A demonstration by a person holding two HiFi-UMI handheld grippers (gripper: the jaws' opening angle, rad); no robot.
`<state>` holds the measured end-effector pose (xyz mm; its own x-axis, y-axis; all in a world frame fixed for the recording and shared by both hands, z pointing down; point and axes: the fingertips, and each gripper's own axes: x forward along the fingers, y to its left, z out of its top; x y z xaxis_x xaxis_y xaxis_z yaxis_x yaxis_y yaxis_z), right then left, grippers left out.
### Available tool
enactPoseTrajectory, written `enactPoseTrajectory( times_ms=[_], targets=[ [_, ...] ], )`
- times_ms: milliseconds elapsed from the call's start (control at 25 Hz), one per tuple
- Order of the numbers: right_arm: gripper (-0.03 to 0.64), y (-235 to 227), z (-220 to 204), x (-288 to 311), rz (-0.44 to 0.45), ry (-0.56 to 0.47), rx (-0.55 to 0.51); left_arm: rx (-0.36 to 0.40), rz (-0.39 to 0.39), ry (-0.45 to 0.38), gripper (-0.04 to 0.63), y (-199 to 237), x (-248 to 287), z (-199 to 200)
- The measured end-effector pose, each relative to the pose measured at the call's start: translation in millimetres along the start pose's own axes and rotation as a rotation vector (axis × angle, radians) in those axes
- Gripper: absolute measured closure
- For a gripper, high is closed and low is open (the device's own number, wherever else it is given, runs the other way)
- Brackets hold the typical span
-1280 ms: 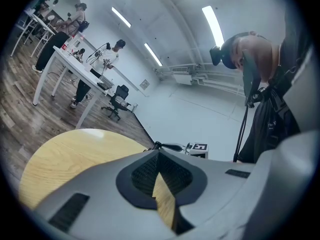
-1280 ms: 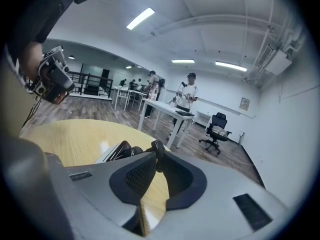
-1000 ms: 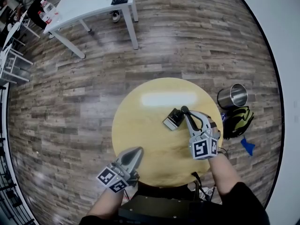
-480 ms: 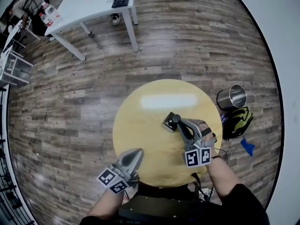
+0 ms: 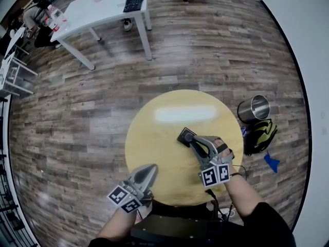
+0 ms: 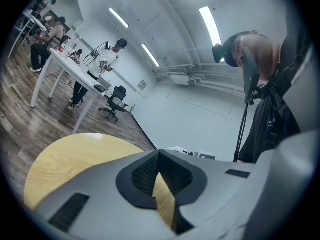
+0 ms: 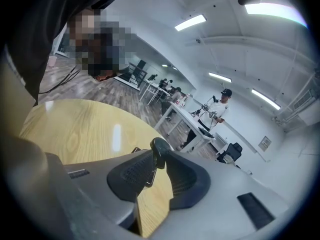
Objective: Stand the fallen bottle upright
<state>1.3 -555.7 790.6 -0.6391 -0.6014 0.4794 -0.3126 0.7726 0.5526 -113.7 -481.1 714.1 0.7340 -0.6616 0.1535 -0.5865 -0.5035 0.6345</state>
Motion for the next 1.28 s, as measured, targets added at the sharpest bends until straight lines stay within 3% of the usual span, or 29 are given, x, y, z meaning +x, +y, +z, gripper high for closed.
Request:
enactPoseTrajectory(
  times_ms=[360, 560, 800, 1040, 1280],
  targets=[
    [0.476, -0.7, 14.4, -17.6, 0.079, -0.116, 0.217, 0.029, -0.002, -0.003, 0.589, -11.4, 2.9, 11.9],
    [0.474, -29.6, 18.4, -34.5, 0.046, -0.128, 0.364, 0.07, -0.005, -0.004, 0.589, -18.6, 7.8, 29.1],
    [0.472, -61.7, 38.1, -64.0, 0.027, -0.139, 0.397, 0.12, -0.013, -0.029, 0.589, -42.0, 7.6, 58.1],
    [0.476, -108.8, 68.5, -102.0, -0.006, -0.194, 0.556, 0.196, -0.03, -0.062, 0.589, -78.8, 7.1, 94.0],
    [0.478, -125.1, 105.2, -146.1, 0.012, -0.224, 0.582, 0.284, -0.036, -0.114, 0.589, -122.1, -7.8, 138.2]
  ],
)
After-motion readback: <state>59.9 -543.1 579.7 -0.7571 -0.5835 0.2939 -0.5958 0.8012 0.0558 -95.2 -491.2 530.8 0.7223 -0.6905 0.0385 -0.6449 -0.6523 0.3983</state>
